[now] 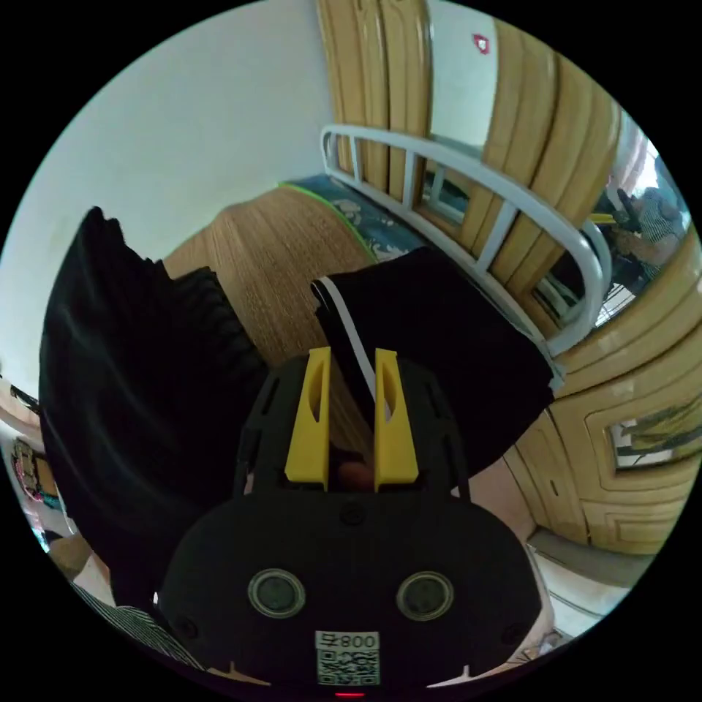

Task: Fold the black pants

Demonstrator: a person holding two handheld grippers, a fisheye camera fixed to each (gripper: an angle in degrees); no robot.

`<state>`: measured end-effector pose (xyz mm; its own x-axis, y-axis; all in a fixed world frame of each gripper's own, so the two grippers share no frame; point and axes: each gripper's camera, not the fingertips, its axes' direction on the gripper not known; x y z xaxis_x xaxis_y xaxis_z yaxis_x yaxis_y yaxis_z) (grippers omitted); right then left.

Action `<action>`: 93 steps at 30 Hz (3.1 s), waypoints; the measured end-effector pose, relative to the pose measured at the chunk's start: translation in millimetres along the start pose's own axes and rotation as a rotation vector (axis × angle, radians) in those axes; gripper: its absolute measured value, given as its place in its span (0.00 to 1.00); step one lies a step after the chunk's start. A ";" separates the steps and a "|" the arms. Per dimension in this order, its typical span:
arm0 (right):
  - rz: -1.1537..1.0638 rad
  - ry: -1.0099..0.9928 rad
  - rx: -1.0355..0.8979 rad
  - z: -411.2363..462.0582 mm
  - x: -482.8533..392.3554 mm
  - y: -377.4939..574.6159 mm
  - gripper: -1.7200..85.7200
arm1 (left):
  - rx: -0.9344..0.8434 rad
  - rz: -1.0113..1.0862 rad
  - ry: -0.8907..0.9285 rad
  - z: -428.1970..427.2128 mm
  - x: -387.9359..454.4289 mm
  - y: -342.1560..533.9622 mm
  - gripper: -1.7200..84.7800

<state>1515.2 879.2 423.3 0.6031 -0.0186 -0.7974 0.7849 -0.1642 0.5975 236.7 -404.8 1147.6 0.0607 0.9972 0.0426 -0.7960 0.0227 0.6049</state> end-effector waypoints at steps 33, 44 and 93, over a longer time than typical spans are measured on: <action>0.186 -0.906 0.770 -166.5 141.5 170.0 0.03 | 0.093 0.015 0.145 -339.9 265.5 -132.8 0.02; -0.319 -1.119 0.939 -322.4 -28.0 221.4 0.03 | 0.633 0.115 0.482 -640.0 392.8 -129.0 0.12; -0.369 -0.733 -0.251 366.9 -460.5 313.5 0.03 | 0.664 -0.438 -0.094 -1220.0 742.3 -69.5 0.02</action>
<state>1431.4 474.4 946.8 0.1263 -0.6539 -0.7459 0.9732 -0.0641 0.2210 -397.6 420.0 167.1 0.3583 0.8968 -0.2595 -0.1650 0.3344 0.9279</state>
